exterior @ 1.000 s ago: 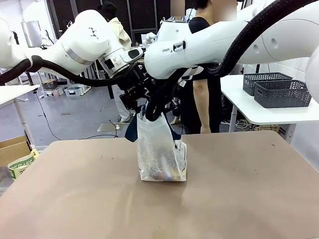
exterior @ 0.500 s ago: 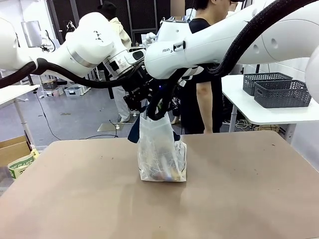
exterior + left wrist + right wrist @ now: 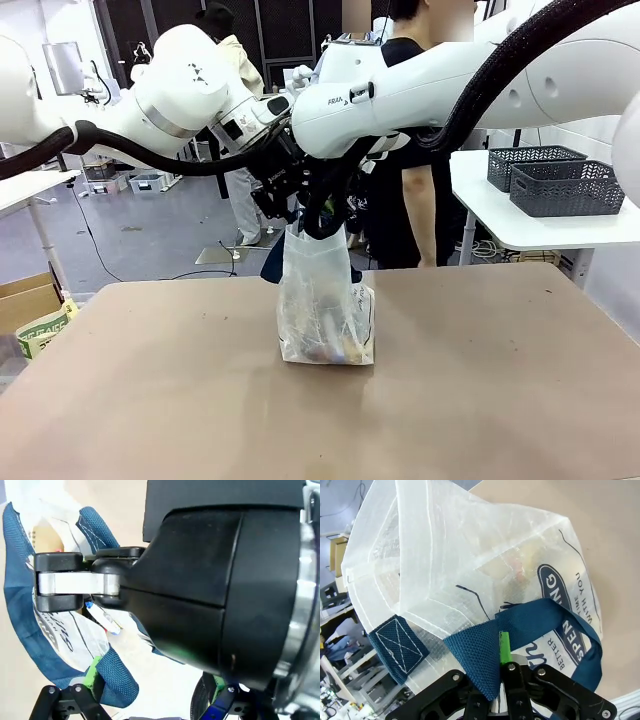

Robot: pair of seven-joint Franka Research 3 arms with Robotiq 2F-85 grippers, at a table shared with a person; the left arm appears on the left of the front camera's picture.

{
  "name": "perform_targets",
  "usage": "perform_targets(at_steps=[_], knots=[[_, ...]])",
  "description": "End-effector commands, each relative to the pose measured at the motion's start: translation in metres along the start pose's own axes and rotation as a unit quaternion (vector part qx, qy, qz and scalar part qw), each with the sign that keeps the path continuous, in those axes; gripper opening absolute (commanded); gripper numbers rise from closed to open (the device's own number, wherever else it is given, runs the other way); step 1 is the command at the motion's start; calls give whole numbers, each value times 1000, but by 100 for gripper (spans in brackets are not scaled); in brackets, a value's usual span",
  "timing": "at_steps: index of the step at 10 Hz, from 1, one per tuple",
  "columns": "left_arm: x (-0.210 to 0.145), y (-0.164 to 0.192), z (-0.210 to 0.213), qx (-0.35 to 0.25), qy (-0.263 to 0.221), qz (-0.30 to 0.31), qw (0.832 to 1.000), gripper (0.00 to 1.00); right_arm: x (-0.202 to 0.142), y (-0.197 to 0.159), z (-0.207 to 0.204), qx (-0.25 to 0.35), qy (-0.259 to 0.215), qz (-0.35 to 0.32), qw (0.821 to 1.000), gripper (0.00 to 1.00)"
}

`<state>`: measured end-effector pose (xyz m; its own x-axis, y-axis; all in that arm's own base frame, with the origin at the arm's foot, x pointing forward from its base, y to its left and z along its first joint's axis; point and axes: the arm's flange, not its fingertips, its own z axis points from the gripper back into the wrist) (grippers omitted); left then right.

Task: Transfer purchased items from the store into the shopping bag.
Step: Move the Reusable shopping bag to the right side of the table.

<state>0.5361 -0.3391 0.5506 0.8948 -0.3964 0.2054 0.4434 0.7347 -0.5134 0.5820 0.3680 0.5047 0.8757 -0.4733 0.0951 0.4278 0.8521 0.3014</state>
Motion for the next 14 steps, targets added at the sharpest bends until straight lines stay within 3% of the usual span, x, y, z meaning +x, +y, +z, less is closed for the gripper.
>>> perform_targets(at_steps=[1,11,14], knots=[[-6,-3,3,-17,-37,34,999,100,-5,6,-6,14,5,-11,1000,0],[-4,-8,-17,8,-34,52,998,100,-6,6,-8,17,8,-13,1000,0],[-5,-8,-21,38,-28,44,998,100,-5,6,-4,28,8,-18,999,0]])
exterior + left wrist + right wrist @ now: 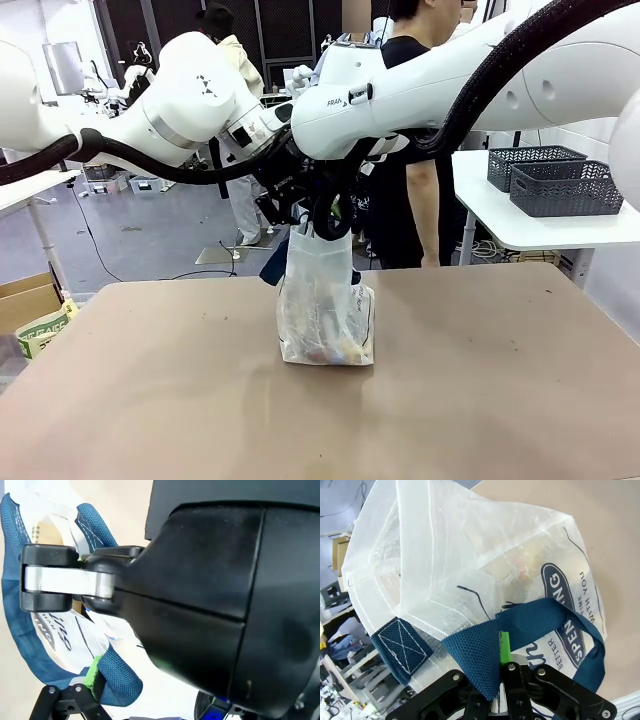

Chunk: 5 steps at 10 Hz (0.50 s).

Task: Transfer purchased items from the store into the shopping bag.
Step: Move the Reusable shopping bag to the right side of the table.

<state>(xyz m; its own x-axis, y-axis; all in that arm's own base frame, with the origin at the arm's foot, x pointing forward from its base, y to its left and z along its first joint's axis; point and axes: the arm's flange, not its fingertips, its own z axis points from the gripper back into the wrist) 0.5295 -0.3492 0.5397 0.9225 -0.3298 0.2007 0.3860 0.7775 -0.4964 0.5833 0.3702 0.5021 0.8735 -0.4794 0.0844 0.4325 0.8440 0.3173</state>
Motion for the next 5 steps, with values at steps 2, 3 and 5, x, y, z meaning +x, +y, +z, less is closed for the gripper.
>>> perform_targets(at_steps=[2,3,5], knots=[[-2,-4,-5,24,-18,10,1000,100,-5,5,-1,18,4,-11,1000,0],[-2,-4,-6,24,-15,10,1000,100,-5,5,-2,18,5,-11,1000,0],[-3,-3,-9,27,-7,-1,1000,100,-3,4,-2,23,8,-16,1000,0]])
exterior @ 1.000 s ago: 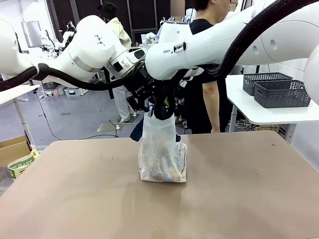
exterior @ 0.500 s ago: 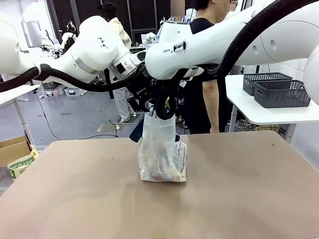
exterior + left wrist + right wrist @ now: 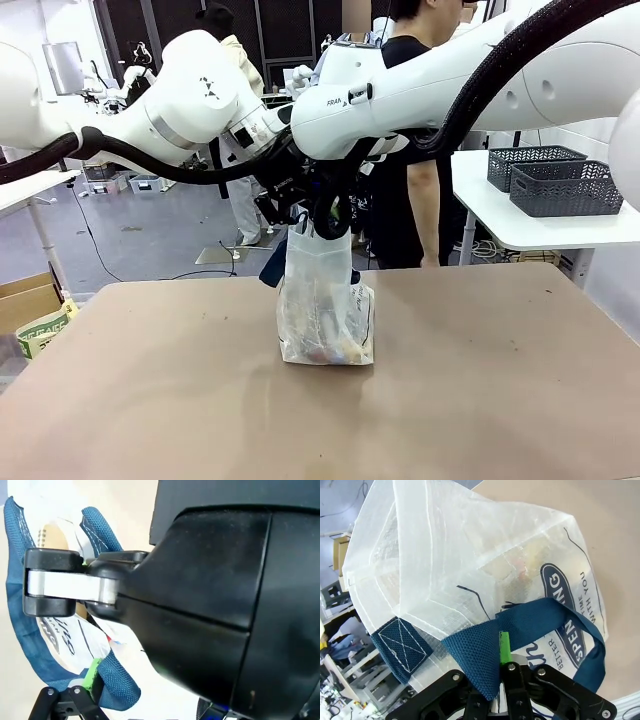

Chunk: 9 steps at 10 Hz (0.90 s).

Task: Transfer purchased items from the store into the shopping bag.
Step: Move the Reusable shopping bag to the right side of the table.

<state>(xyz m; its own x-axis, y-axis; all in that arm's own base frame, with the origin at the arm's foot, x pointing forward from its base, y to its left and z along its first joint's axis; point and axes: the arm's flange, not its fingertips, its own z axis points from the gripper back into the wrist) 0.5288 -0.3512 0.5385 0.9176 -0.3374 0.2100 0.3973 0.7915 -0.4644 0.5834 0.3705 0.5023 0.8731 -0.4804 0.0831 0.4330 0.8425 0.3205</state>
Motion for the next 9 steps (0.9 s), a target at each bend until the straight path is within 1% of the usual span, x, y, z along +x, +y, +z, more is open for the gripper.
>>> perform_targets(at_steps=[1,3,4,5,8,9], knots=[[-4,0,-10,14,4,-10,1000,100,-2,2,-1,26,9,-17,999,0],[-7,2,-11,28,16,-33,999,100,-2,2,2,28,8,-16,999,0],[-12,3,-10,45,13,-74,996,91,-2,2,2,29,7,-16,999,0],[-14,3,-7,65,8,-90,994,72,-2,2,2,28,7,-17,999,0],[-16,8,-3,64,3,-80,995,14,-1,1,2,27,5,-18,999,0],[-16,10,-2,64,3,-78,995,0,0,1,3,27,4,-18,999,0]])
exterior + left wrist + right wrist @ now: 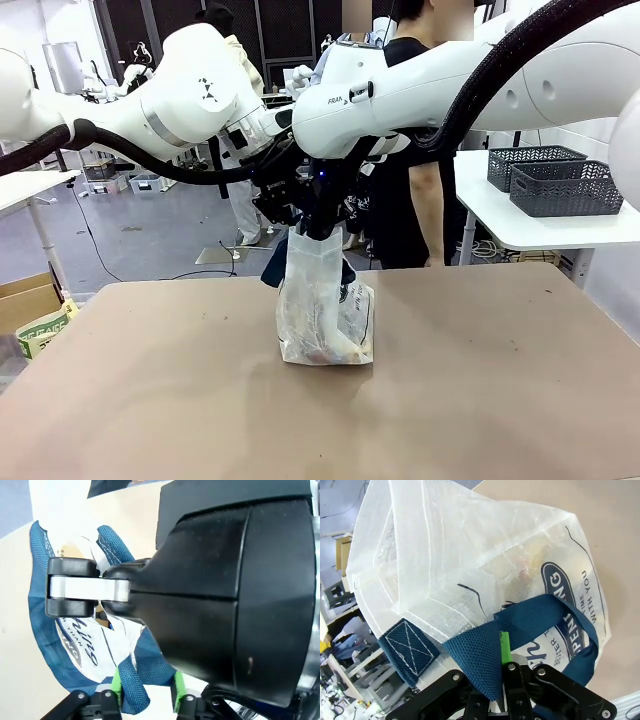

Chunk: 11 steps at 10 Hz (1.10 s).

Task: Transfer purchased items from the store into the shopping bag.
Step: Move the Reusable shopping bag to the right side of the table.

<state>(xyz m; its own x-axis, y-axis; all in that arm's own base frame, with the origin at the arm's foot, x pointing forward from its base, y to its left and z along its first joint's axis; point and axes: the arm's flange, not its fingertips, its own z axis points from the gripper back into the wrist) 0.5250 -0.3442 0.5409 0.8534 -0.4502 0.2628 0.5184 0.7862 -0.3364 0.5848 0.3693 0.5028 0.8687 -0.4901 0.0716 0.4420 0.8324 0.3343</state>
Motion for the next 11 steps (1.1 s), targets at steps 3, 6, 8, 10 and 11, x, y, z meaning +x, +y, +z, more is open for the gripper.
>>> perform_targets(at_steps=[3,6,8,10,11], knots=[[-12,8,-9,9,-2,-6,1000,0,-3,1,3,19,2,-11,1000,0],[-13,12,-7,15,0,-6,1000,0,-2,-1,4,17,0,-9,1000,0],[-14,14,-2,21,-9,-3,1000,0,-2,-1,5,13,1,-5,1000,0],[-13,13,-2,15,-16,-17,1000,0,-2,-2,5,19,-8,-7,1000,0],[-5,9,0,5,0,5,1000,0,0,-3,5,26,-2,-7,1000,0]])
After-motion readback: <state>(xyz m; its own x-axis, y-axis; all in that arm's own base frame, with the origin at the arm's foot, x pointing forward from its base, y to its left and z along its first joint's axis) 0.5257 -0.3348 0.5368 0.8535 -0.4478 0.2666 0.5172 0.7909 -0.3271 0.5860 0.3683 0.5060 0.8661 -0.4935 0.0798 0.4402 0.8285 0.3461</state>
